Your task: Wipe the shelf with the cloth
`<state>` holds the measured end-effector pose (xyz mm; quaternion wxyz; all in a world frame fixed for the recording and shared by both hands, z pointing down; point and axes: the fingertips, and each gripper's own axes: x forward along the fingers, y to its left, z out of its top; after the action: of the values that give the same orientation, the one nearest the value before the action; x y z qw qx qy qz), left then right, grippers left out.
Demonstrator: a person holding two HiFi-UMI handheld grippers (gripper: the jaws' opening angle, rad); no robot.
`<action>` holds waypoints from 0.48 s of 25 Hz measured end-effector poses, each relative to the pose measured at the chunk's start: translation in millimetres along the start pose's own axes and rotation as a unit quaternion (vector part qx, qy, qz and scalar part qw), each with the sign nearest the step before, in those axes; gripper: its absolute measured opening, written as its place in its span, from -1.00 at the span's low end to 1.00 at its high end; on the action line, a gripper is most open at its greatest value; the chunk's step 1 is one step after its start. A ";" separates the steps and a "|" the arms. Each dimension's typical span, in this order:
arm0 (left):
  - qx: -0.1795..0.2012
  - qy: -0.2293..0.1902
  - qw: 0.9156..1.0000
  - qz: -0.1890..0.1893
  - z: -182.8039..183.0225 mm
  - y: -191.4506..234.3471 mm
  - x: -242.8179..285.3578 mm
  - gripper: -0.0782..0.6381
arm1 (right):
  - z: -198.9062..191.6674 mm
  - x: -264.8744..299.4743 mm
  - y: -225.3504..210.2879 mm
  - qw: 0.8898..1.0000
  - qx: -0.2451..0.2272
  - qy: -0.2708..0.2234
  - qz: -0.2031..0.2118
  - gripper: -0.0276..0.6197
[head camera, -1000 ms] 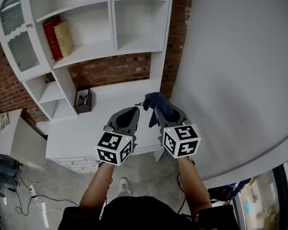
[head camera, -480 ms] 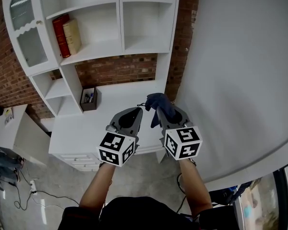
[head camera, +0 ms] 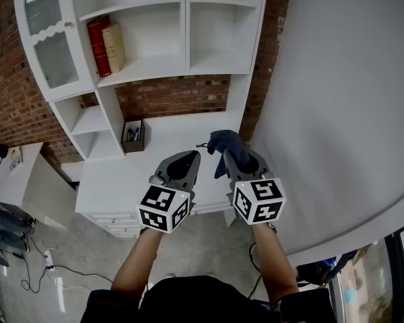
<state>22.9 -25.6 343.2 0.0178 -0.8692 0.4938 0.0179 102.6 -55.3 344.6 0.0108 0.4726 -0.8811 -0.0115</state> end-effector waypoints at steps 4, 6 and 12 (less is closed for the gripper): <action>-0.003 0.000 1.000 -0.001 0.6 11.2 -16.4 -0.73 | -1.2 1.5 19.8 1.000 -0.001 0.003 -0.003 -0.64; -0.005 -0.001 1.000 -0.001 0.6 16.7 -23.4 -0.73 | -1.8 2.3 28.7 1.000 0.001 0.003 -0.003 -0.64; -0.011 0.002 1.000 -0.003 -1.9 31.2 -37.8 -0.73 | -2.6 5.9 45.5 1.000 0.006 0.003 -0.011 -0.64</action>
<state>-23.2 -9.2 346.5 0.0072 -0.8709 0.4910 0.0211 61.5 -35.1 348.6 0.0107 0.4820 -0.8761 -0.0049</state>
